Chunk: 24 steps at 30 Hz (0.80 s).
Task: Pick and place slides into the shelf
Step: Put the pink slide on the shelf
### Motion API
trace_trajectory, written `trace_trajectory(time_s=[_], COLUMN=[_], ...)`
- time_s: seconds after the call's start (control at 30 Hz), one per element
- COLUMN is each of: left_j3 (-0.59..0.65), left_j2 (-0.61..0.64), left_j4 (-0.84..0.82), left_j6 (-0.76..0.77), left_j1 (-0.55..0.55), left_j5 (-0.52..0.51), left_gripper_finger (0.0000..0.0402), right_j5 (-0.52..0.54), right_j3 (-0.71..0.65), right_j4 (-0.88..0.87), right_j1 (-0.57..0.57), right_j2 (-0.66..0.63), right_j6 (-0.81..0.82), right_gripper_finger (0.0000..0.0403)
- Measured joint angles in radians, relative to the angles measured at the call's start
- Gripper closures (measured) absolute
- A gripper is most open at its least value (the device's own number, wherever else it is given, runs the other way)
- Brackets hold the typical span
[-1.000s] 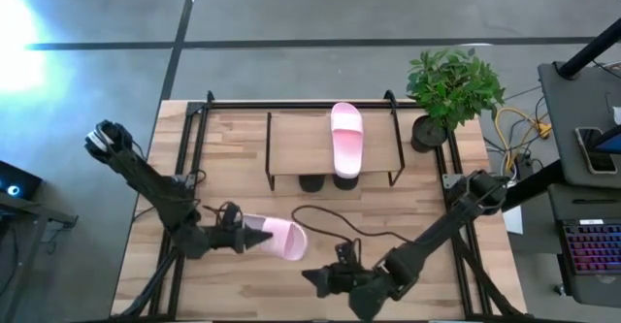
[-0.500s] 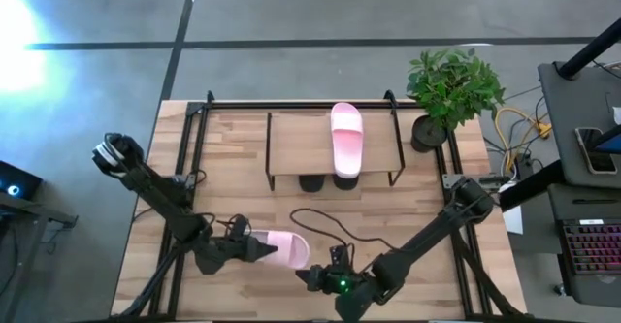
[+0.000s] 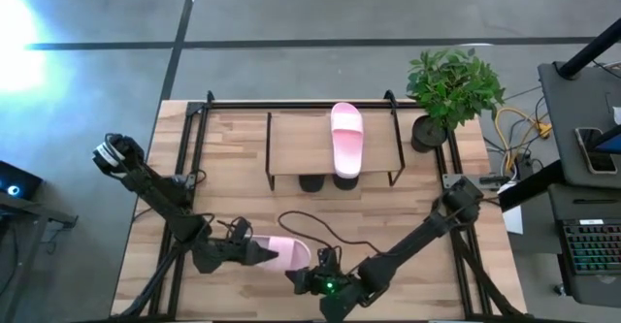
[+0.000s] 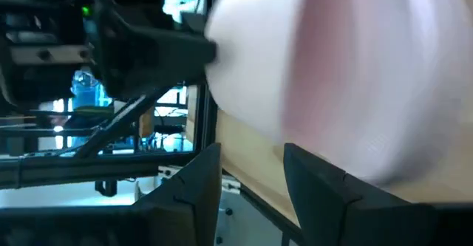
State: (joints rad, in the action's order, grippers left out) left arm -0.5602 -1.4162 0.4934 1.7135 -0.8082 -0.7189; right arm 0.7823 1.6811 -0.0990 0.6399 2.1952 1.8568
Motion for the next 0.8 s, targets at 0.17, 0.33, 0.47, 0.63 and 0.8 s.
trace_trajectory(time_s=[0.17,0.33,0.47,0.63,0.8], left_j3=[0.000,-0.001,-0.007,-0.006,-0.006], left_j2=[0.000,0.000,0.000,0.000,0.000], left_j4=[0.011,0.057,0.060,0.040,0.017], left_j6=[-0.003,-0.075,-0.100,-0.097,-0.097], left_j1=[-0.004,-0.007,-0.012,-0.018,-0.018], left_j5=[0.007,0.008,0.015,0.023,0.038], left_gripper_finger=[0.0318,0.0317,0.0317,0.0317,0.0317], right_j5=[-0.055,-0.131,-0.136,-0.141,-0.155], right_j3=[0.026,0.030,0.030,0.030,0.030], right_j4=[-0.001,-0.027,-0.026,-0.027,-0.030], right_j1=[-0.031,-0.056,-0.057,-0.056,-0.056], right_j2=[0.000,0.000,-0.004,-0.012,-0.013], right_j6=[-0.066,-0.081,-0.088,-0.097,-0.096], right_gripper_finger=[0.0273,0.0275,0.0276,0.0278,0.0278])
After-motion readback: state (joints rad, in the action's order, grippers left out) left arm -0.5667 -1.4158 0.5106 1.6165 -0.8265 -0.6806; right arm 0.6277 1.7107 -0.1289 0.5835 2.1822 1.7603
